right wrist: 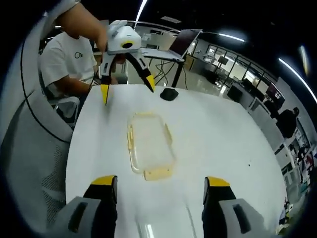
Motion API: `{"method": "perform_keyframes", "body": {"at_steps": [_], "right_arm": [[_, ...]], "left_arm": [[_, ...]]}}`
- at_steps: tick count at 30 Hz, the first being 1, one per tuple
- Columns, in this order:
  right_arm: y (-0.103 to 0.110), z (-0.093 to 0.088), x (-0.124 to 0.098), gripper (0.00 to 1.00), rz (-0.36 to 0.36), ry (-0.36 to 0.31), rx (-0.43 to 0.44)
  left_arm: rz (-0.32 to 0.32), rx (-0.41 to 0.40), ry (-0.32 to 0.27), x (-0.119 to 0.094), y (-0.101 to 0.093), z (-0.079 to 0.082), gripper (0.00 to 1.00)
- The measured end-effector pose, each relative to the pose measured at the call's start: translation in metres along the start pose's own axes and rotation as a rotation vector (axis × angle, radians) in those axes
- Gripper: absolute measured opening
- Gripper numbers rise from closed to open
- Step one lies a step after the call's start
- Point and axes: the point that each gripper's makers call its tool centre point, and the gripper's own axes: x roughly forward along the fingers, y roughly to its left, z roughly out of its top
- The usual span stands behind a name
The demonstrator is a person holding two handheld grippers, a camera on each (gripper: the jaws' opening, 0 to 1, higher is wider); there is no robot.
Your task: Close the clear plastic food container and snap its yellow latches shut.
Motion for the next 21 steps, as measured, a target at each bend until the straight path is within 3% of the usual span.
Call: {"method": "perform_keyframes", "body": {"at_steps": [5,9,14,21], "right_arm": [[-0.003,-0.005,0.016,0.67,0.029,0.027,-0.028],[-0.001,-0.011,0.025,0.58,0.075,0.052,-0.049],[-0.001,-0.018,0.039,0.59,0.113,0.089,-0.070],[0.001,-0.024,0.054,0.51,0.165,0.119,-0.064]], "left_arm": [[-0.036,0.016,0.034,0.009,0.009,-0.009,0.74],[-0.086,0.079,0.082,0.017,0.011,-0.016,0.70],[-0.113,0.107,0.099,0.028,0.019,-0.019,0.69],[-0.135,0.093,0.111,0.042,0.029,-0.026,0.64]]}}
